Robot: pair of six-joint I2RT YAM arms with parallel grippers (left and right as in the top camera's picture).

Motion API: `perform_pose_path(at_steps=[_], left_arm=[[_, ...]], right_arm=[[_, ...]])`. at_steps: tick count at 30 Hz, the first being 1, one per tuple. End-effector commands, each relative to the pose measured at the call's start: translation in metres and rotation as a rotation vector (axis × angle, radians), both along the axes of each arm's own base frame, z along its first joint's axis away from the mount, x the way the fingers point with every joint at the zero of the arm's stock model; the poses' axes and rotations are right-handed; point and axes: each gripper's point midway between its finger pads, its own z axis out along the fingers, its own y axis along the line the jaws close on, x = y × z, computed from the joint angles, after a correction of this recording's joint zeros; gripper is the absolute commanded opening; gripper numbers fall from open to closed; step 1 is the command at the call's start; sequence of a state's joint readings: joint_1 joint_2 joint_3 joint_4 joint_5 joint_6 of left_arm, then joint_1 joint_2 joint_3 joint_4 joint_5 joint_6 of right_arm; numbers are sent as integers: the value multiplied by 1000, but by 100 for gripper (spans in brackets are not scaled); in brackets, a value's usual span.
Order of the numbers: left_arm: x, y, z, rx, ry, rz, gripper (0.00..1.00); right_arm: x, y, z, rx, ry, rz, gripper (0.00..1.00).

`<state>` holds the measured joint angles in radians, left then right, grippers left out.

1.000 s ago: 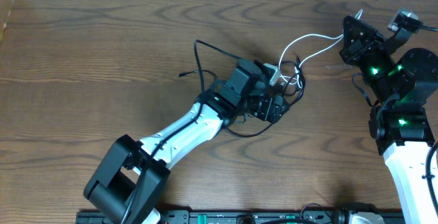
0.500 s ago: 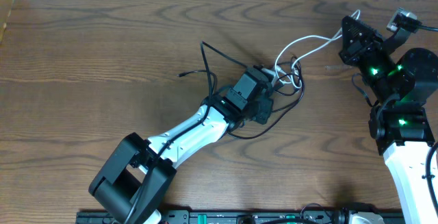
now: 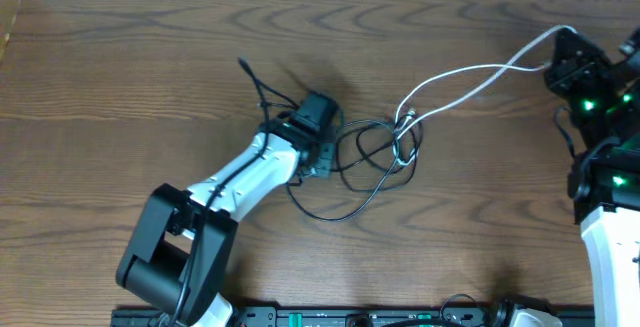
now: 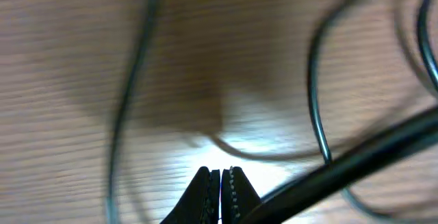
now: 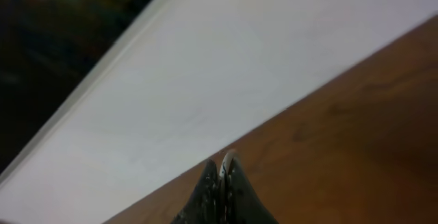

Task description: Untangle cables

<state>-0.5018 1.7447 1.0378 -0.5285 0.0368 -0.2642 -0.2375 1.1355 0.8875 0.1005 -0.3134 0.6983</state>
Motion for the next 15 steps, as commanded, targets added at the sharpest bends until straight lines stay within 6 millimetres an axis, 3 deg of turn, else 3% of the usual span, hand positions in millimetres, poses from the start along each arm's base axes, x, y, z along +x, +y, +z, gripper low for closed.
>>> perform_pose_path(at_steps=[1,10,15], left_arm=[[9,21,6,24,-19,53,8],[14,51,4,36,7,137,8],[13,51,4,26,13,150,8]], right_arm=[[-7,-28,5,-26,1,-80,1],[-28,-87,-19,-37,101,-236,1],[-37,-103,-30,-26,146,-278,1]])
